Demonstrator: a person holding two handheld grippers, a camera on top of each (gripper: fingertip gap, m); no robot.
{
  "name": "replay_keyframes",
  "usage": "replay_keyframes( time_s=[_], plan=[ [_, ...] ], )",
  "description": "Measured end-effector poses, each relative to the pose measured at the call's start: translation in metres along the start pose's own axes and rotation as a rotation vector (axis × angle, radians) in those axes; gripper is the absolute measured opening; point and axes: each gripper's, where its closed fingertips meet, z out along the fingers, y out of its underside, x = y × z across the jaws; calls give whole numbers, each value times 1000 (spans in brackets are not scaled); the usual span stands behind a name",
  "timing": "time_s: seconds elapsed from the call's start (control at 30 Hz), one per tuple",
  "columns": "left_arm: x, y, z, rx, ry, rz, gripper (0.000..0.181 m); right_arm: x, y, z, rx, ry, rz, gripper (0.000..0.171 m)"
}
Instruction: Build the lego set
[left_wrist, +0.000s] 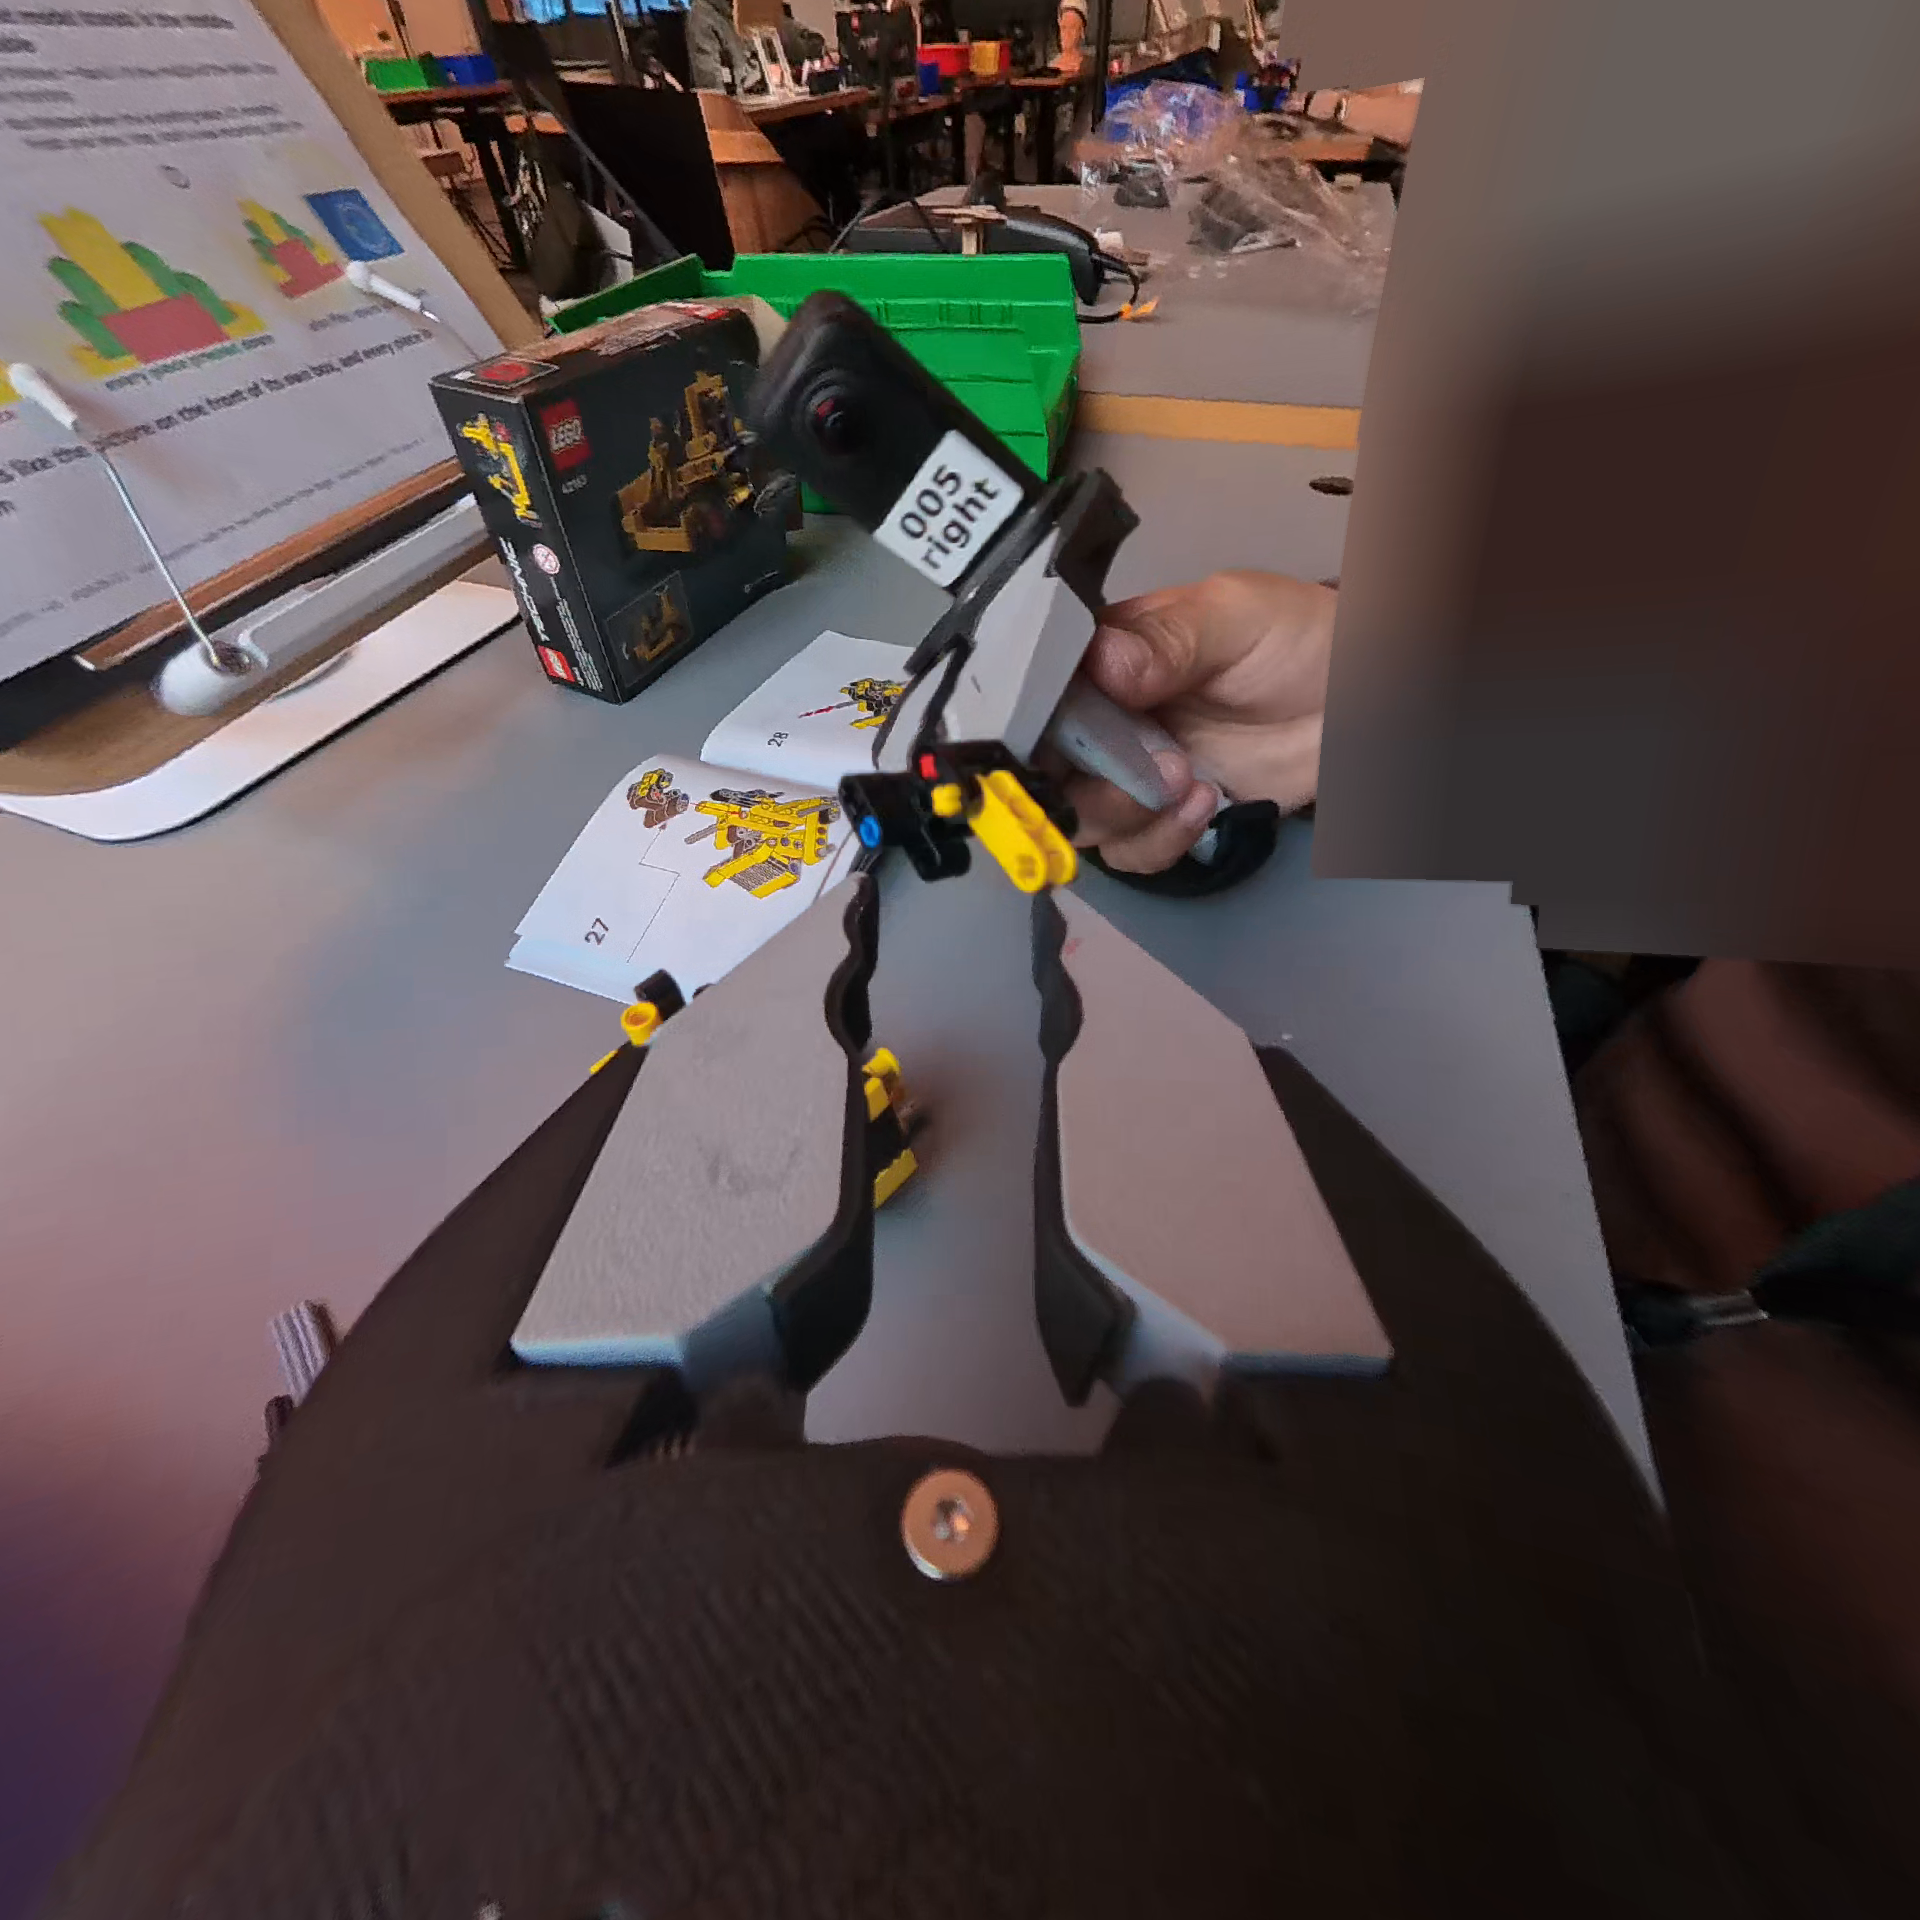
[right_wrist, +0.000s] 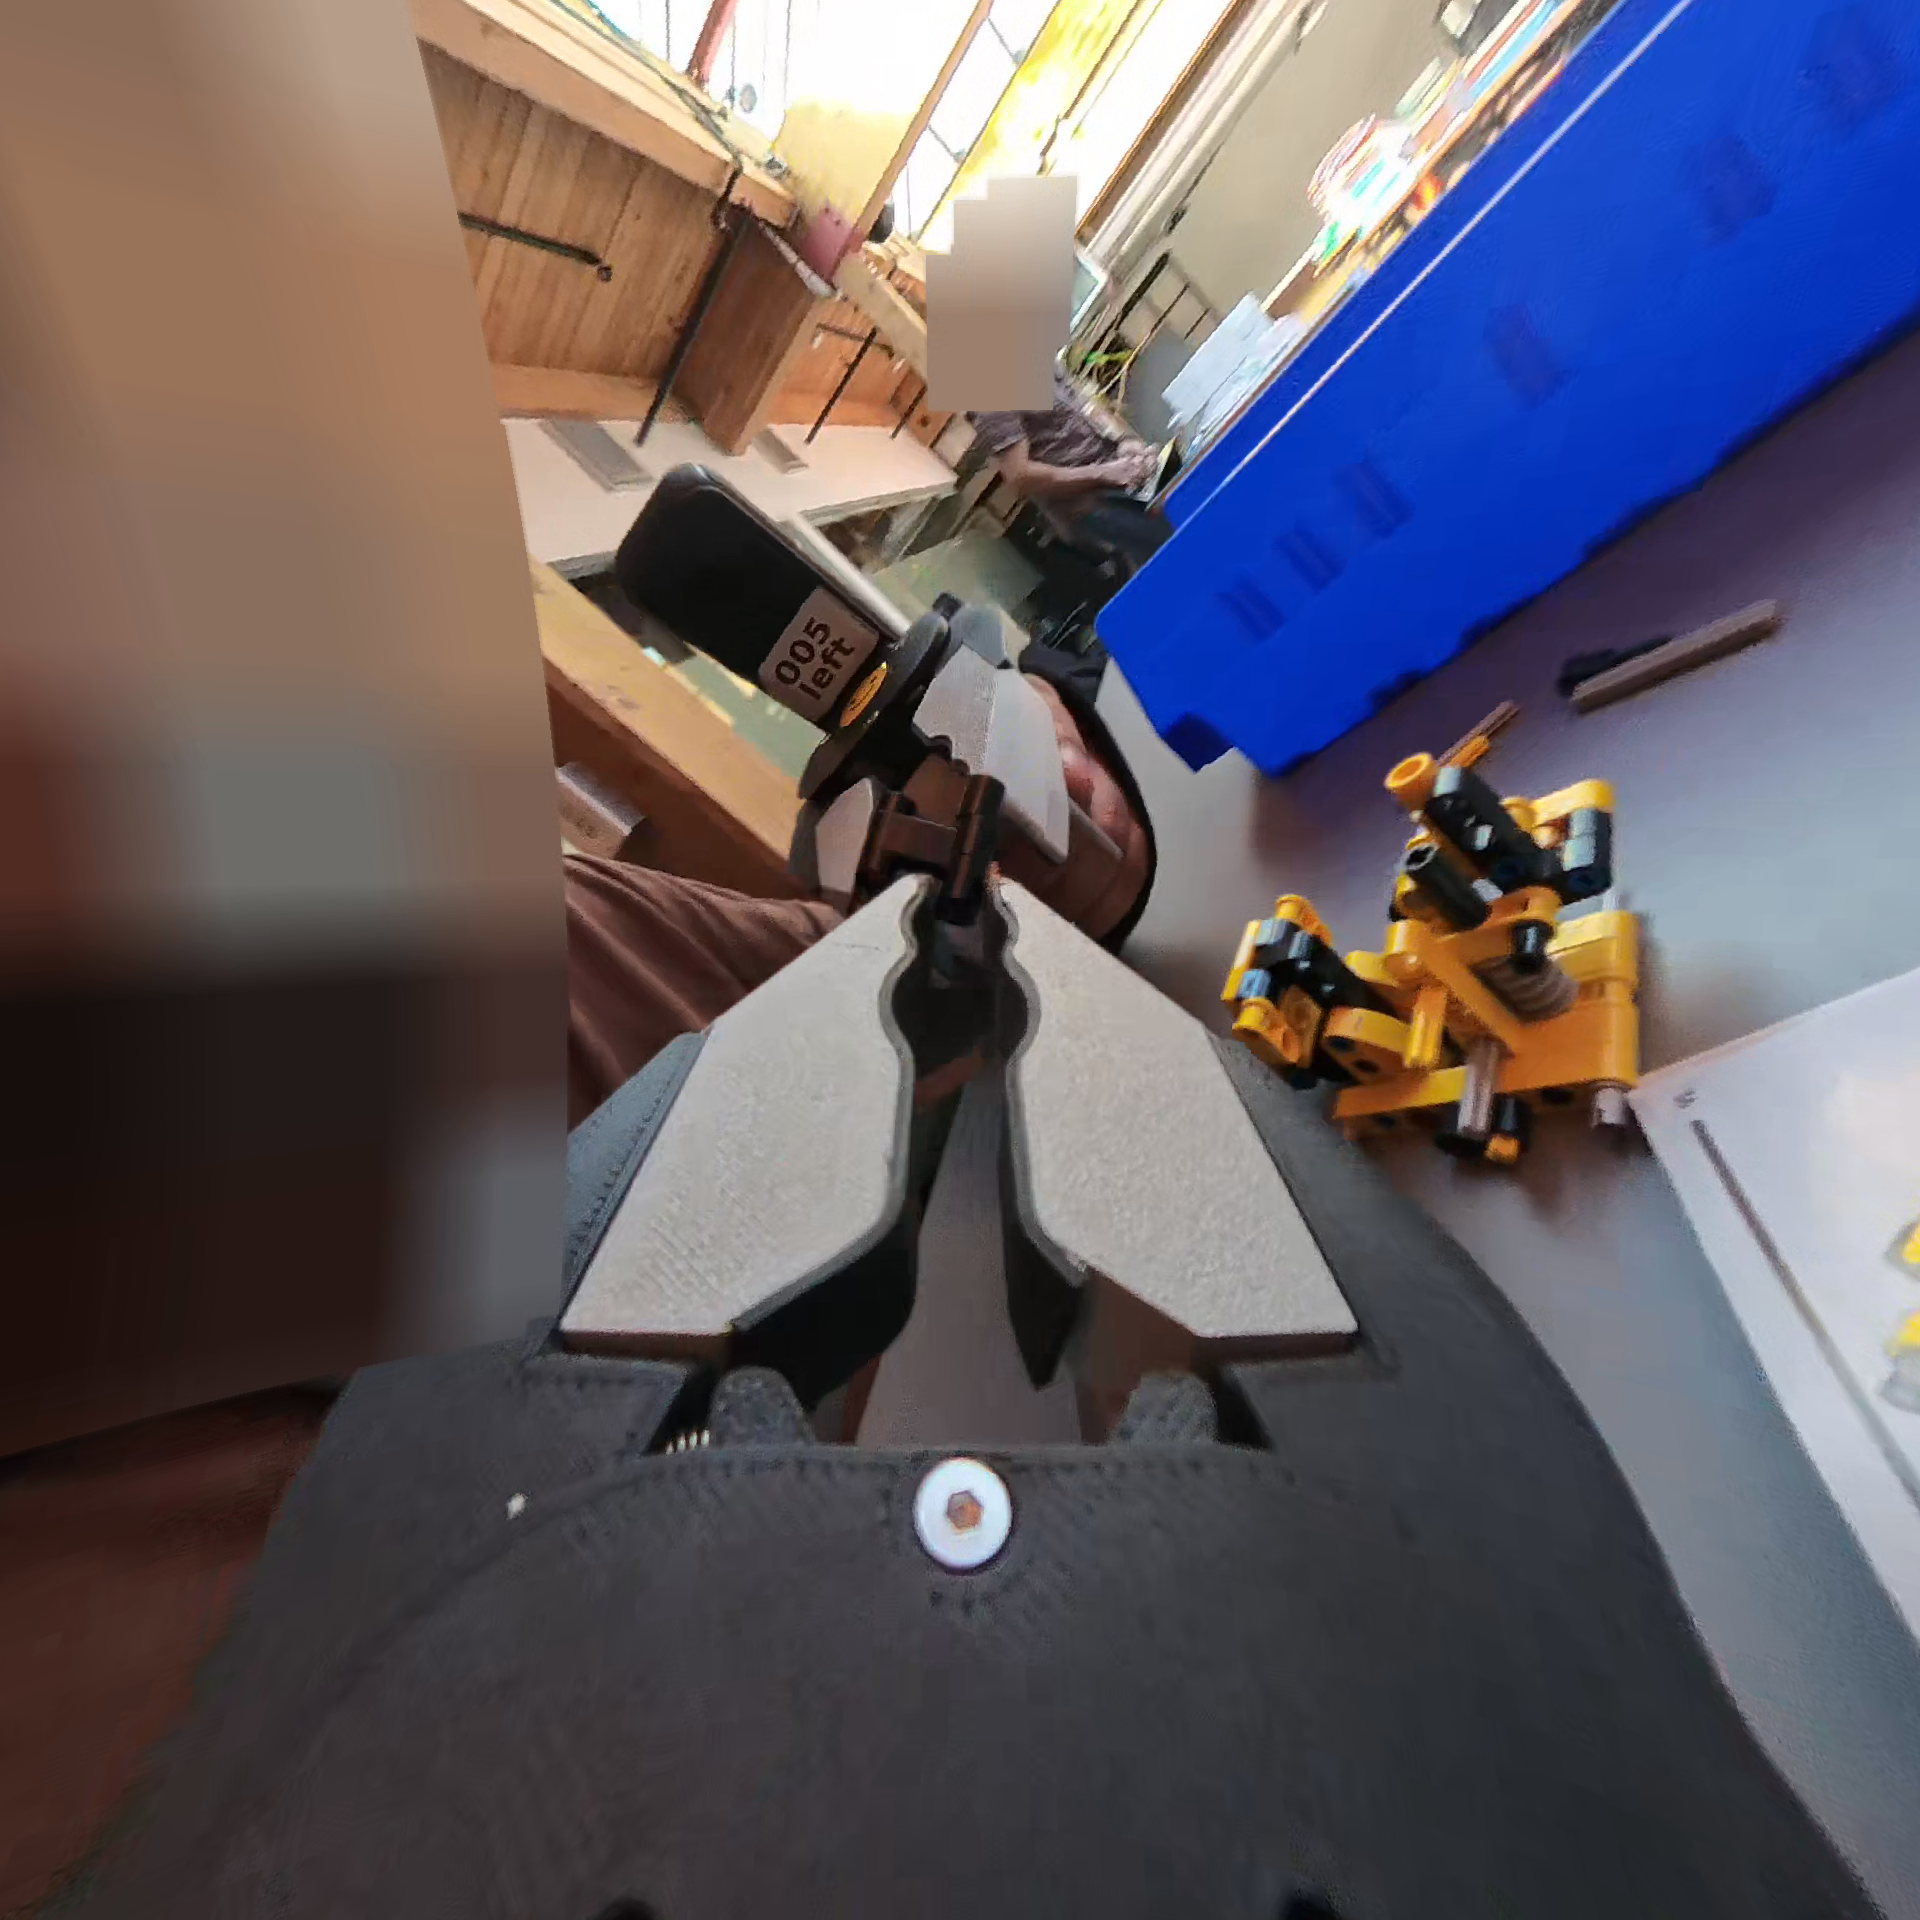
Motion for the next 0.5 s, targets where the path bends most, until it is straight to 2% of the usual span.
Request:
replay_keyframes(
  time_s=[0.03,0.1,0.23,0.5],
  plan=[
    [-2,-1,0,6,-3,-20,29,1,-5,-1,32,17,-22,5],
    [-1,-5,1,33,7,-51,22,2,-7,0,67,35,-25,5],
    [-6,-1,7,44,4,-137,25,8,-8,2,106,59,11,5],
    [-20,8,7,1,-56,-147,26,21,-10,-7,97,288,-196,4]
  ],
)
